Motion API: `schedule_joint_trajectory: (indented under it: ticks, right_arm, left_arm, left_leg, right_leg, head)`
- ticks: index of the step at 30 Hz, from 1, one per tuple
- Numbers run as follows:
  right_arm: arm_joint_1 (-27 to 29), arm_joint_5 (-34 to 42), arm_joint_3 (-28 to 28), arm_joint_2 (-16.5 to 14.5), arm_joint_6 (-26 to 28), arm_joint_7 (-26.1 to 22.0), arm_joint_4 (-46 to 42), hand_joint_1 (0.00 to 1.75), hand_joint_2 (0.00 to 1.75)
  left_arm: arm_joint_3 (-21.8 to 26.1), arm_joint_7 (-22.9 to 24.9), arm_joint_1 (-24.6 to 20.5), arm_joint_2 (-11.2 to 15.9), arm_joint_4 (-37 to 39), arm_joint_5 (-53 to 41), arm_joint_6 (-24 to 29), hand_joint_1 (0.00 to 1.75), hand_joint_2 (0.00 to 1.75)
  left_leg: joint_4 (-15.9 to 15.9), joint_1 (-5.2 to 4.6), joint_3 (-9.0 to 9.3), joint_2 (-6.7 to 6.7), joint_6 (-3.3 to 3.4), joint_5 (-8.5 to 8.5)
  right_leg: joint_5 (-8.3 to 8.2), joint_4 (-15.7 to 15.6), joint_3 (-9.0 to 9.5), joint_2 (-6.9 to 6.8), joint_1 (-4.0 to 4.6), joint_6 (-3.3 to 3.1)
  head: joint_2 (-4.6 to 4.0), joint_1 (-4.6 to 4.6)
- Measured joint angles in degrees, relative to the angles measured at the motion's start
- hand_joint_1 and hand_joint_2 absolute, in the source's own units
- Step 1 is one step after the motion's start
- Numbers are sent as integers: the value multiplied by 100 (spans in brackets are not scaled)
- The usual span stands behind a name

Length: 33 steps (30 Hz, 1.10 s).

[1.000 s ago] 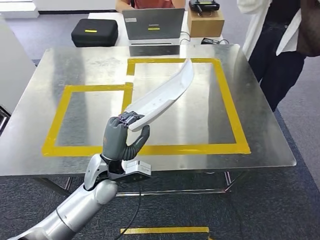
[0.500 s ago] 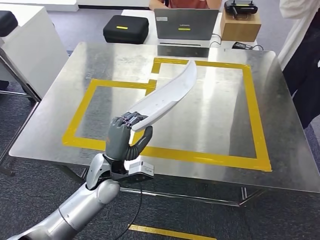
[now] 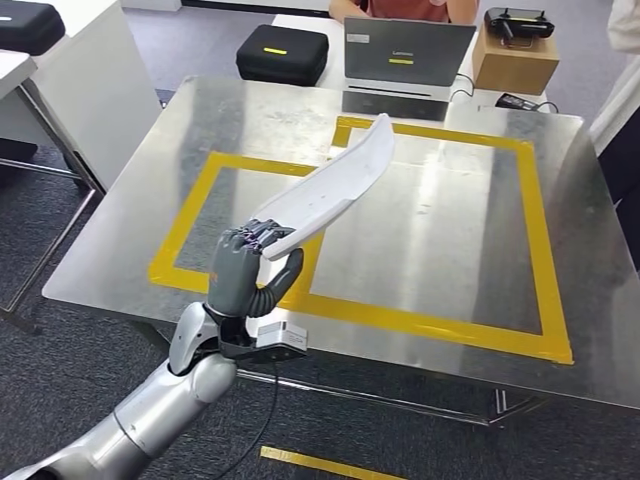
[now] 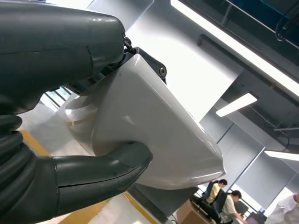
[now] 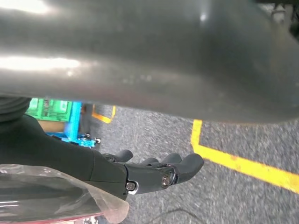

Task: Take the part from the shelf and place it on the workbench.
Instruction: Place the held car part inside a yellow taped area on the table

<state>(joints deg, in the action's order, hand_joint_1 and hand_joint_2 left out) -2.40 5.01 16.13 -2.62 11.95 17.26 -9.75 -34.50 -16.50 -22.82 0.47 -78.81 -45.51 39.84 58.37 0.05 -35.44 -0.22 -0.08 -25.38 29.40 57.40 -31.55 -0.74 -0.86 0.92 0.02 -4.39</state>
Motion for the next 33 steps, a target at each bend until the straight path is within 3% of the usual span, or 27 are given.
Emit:
schedule_joint_trajectory:
  ticks: [3,8,13,23,33]
  right_arm:
    - [-7,-6,0,0,-25,3,0,0,0]
    - [-9,-14,0,0,-44,3,0,0,0]
    - [-52,-139,3,0,-132,3,0,0,0]
    - [-78,-291,40,0,-186,39,0,0,0]
    - [-123,-336,72,0,-192,61,0,0,0]
  left_arm:
    - [-30,7,-74,1,28,-31,-12,175,175]
    - [-52,31,-119,2,47,-56,-41,175,175]
    - [-225,540,-867,-67,676,-365,-473,175,175]
    - [-326,1146,-1740,-405,2127,-791,-681,175,175]
    - [-334,1314,-2103,-590,2972,-922,-615,175,175]
  left_leg:
    - [1,-3,0,0,28,-8]
    - [2,-6,0,0,38,-11]
    - [6,-25,1,1,86,-1]
    - [4,-20,5,1,91,8]
    - [4,-21,4,1,92,7]
  right_leg:
    - [-19,-42,20,2,-2,40]
    - [-23,-50,23,2,-4,52]
    - [-44,-65,23,1,-25,136]
    - [-46,-55,23,2,-18,140]
    - [-44,-54,23,2,-19,142]
  head:
    - [0,0]
    - [0,0]
    - [0,-2]
    - [0,-3]
    - [0,-3]
